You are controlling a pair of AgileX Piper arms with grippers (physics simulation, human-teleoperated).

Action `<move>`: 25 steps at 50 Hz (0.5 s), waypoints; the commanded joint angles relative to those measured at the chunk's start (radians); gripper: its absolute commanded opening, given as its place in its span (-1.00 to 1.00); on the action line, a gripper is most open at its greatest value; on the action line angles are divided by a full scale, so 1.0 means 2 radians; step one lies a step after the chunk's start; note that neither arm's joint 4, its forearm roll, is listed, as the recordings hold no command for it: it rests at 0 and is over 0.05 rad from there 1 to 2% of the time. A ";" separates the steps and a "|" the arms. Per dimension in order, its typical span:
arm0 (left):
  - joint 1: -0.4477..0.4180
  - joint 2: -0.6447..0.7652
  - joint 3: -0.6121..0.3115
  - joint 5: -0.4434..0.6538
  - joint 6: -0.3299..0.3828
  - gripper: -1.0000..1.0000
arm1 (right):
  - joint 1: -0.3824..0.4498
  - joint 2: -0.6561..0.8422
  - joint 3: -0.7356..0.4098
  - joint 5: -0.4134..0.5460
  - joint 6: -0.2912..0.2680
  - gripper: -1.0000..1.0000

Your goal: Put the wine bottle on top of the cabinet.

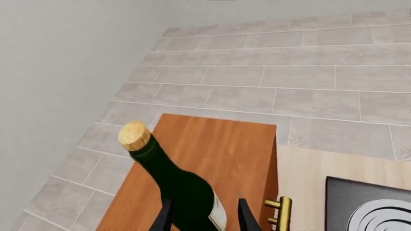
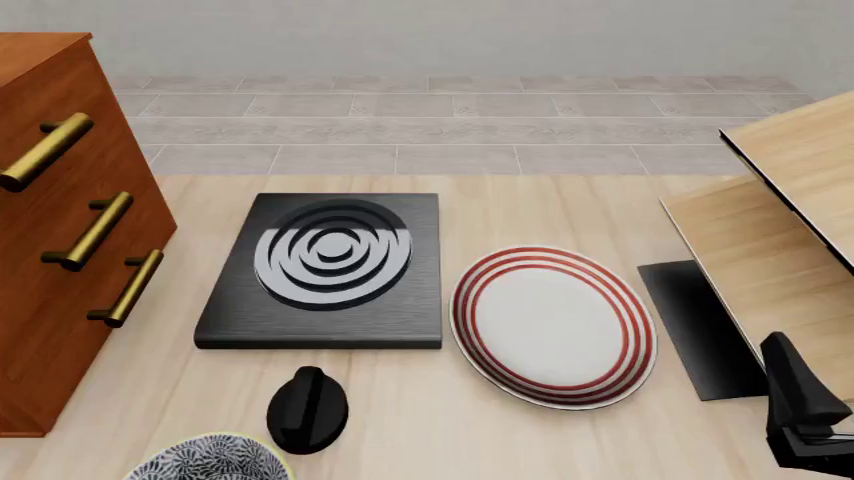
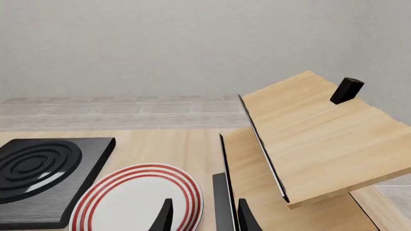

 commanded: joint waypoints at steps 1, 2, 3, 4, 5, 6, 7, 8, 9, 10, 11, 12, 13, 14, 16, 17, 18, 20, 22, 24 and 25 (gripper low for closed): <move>-0.005 -0.018 0.014 0.001 0.002 1.00 | 0.000 0.000 0.000 0.000 0.000 1.00; -0.005 -0.021 0.019 -0.001 0.003 1.00 | 0.000 0.000 0.000 0.000 0.000 1.00; -0.005 -0.023 0.025 -0.002 0.006 1.00 | 0.000 0.000 0.000 0.000 0.000 1.00; -0.005 -0.023 0.025 -0.002 0.006 1.00 | 0.000 0.000 0.000 0.000 0.000 1.00; -0.009 -0.028 0.034 0.000 0.018 1.00 | 0.000 0.000 0.000 0.000 0.000 1.00; -0.012 -0.032 0.045 0.003 0.027 1.00 | 0.000 0.000 0.000 0.000 0.000 1.00; -0.011 -0.034 0.045 0.003 0.027 1.00 | 0.000 0.000 0.000 0.000 0.000 1.00; -0.010 -0.033 0.037 0.007 0.022 1.00 | 0.000 0.000 0.000 0.000 0.000 1.00; -0.009 -0.033 0.030 0.010 0.019 1.00 | 0.000 0.000 0.000 0.000 0.000 1.00; -0.009 -0.033 0.026 0.014 0.022 1.00 | 0.000 0.000 0.000 0.000 0.000 1.00; -0.009 -0.034 0.022 0.019 0.021 1.00 | 0.000 0.000 0.000 0.000 0.000 1.00; -0.009 -0.036 0.021 0.021 0.021 1.00 | 0.000 0.000 0.000 0.000 0.000 1.00; -0.011 -0.041 0.021 0.026 0.023 1.00 | 0.000 0.000 0.000 0.000 0.000 1.00; -0.011 -0.042 0.021 0.027 0.025 1.00 | 0.000 0.000 0.000 0.000 0.000 1.00; -0.011 -0.052 0.028 0.027 0.040 1.00 | 0.000 0.000 -0.004 0.001 -0.004 1.00; -0.014 -0.055 0.026 0.032 0.035 1.00 | 0.000 0.002 -0.017 0.013 -0.005 1.00; -0.014 -0.056 0.024 0.034 0.034 1.00 | 0.000 0.002 -0.022 0.018 -0.005 1.00; -0.020 -0.066 0.028 0.036 0.036 1.00 | 0.000 0.003 -0.025 0.022 -0.005 1.00; -0.025 -0.075 0.034 0.038 0.038 1.00 | 0.000 0.004 -0.022 0.018 -0.005 1.00; -0.034 -0.087 0.040 0.041 0.038 1.00 | 0.000 0.003 -0.017 0.016 -0.004 1.00; -0.033 -0.088 0.039 0.040 0.038 1.00 | 0.000 0.007 -0.016 0.011 -0.004 1.00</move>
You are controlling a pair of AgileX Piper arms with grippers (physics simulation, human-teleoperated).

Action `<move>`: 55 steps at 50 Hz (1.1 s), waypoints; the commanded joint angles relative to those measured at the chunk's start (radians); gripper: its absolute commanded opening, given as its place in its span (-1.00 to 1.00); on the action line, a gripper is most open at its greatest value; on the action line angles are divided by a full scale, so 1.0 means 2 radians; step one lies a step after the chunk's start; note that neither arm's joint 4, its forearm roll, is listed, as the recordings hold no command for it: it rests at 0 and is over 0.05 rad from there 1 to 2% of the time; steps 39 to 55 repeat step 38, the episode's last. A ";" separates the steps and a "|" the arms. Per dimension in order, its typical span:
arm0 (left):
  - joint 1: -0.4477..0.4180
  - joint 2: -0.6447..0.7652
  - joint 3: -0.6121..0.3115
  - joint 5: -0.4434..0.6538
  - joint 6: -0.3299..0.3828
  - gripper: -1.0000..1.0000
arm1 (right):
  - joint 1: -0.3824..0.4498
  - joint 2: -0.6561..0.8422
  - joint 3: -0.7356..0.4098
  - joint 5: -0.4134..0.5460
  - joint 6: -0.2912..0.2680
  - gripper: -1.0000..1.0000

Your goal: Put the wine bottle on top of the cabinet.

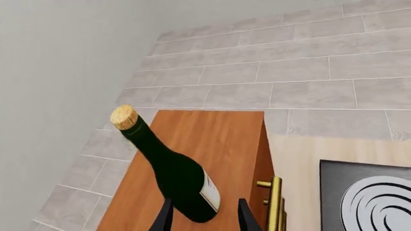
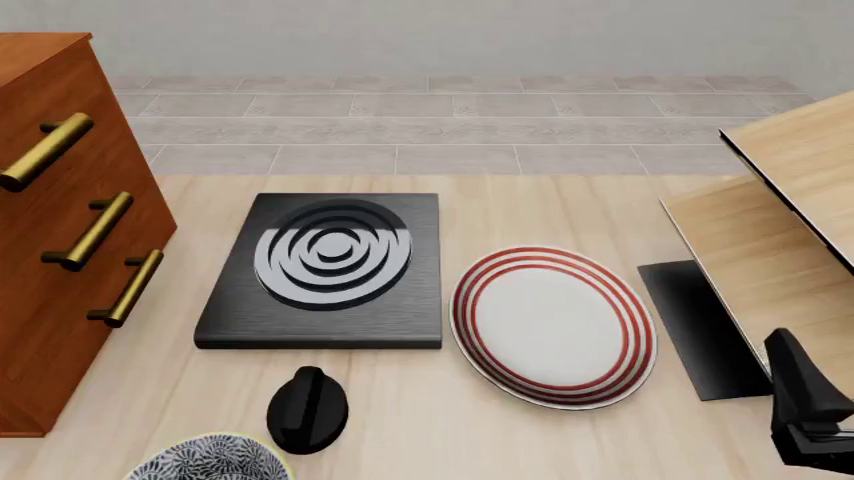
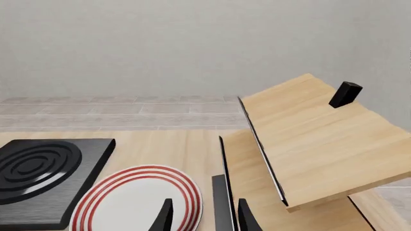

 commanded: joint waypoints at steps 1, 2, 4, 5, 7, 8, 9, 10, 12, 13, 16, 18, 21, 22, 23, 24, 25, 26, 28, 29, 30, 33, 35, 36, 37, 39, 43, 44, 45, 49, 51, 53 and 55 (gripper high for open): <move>-0.017 -0.041 0.012 0.013 0.011 1.00 | 0.000 0.007 -0.002 -0.003 -0.001 1.00; -0.017 -0.044 0.019 0.010 0.018 1.00 | 0.000 0.004 -0.001 -0.001 -0.001 1.00; -0.023 -0.054 0.038 0.009 0.021 1.00 | 0.000 0.005 0.001 -0.004 0.000 1.00; -0.023 -0.057 0.043 0.009 0.023 1.00 | 0.000 0.005 0.001 -0.004 0.000 1.00; -0.025 -0.065 0.049 0.009 0.027 1.00 | 0.000 0.004 0.002 -0.005 0.000 1.00; -0.028 -0.069 0.048 0.012 0.022 1.00 | -0.001 0.004 0.002 -0.005 0.001 1.00; -0.031 -0.071 0.046 0.017 0.015 1.00 | -0.001 0.003 0.002 -0.005 0.001 1.00; -0.032 -0.076 0.050 0.016 0.017 1.00 | -0.001 0.002 0.003 -0.005 0.001 1.00; -0.036 -0.080 0.052 0.019 0.008 1.00 | -0.001 0.002 0.003 -0.005 0.001 1.00; -0.042 -0.088 0.058 0.018 0.001 1.00 | -0.001 0.002 0.003 -0.005 0.001 1.00; -0.046 -0.105 0.079 0.010 -0.003 1.00 | -0.001 0.002 0.003 -0.005 0.001 1.00; -0.055 -0.121 0.094 0.009 -0.011 1.00 | 0.000 0.002 0.004 -0.007 0.001 1.00; -0.063 -0.137 0.108 0.007 -0.014 1.00 | 0.000 0.003 0.005 -0.008 0.001 1.00; -0.071 -0.152 0.112 0.008 -0.021 1.00 | 0.000 0.002 0.005 -0.008 0.002 1.00; -0.071 -0.152 0.112 0.008 -0.021 1.00 | 0.000 0.002 0.005 -0.008 0.001 1.00; -0.074 -0.165 0.116 0.010 -0.023 1.00 | 0.000 0.002 0.006 -0.009 0.001 1.00; -0.077 -0.170 0.120 0.011 -0.023 1.00 | 0.000 0.002 0.006 -0.009 0.002 1.00; -0.084 -0.182 0.130 0.013 -0.020 1.00 | -0.001 0.002 0.006 -0.010 0.002 1.00; -0.090 -0.197 0.136 0.017 -0.020 1.00 | 0.000 0.002 0.008 -0.011 0.002 1.00; -0.095 -0.204 0.136 0.022 -0.023 1.00 | 0.000 0.001 0.008 -0.012 0.001 1.00; -0.099 -0.209 0.135 0.025 -0.023 1.00 | 0.000 0.001 0.008 -0.012 0.001 1.00; -0.103 -0.220 0.130 0.033 -0.029 1.00 | 0.000 0.001 0.009 -0.012 0.002 1.00; -0.113 -0.235 0.130 0.043 -0.033 1.00 | 0.000 0.001 0.009 -0.012 0.002 1.00; -0.117 -0.245 0.126 0.048 -0.036 1.00 | 0.000 0.000 0.010 -0.012 0.002 1.00; -0.118 -0.249 0.122 0.049 -0.041 1.00 | 0.000 0.000 0.010 -0.012 0.002 1.00; -0.125 -0.266 0.120 0.057 -0.054 1.00 | 0.000 0.000 0.010 -0.012 0.001 1.00; -0.125 -0.266 0.120 0.057 -0.054 1.00 | 0.000 0.000 0.010 -0.012 0.001 1.00; -0.125 -0.266 0.120 0.057 -0.054 1.00 | 0.000 0.000 0.010 -0.012 0.001 1.00; -0.125 -0.266 0.120 0.057 -0.054 1.00 | 0.000 0.000 0.010 -0.012 0.001 1.00; -0.125 -0.266 0.120 0.057 -0.054 1.00 | 0.000 0.000 0.010 -0.012 0.001 1.00; -0.125 -0.266 0.120 0.057 -0.054 1.00 | 0.000 0.000 0.010 -0.012 0.001 1.00; -0.125 -0.266 0.120 0.057 -0.054 1.00 | 0.000 0.000 0.010 -0.012 0.001 1.00; -0.125 -0.266 0.120 0.057 -0.054 1.00 | 0.000 0.000 0.010 -0.012 0.001 1.00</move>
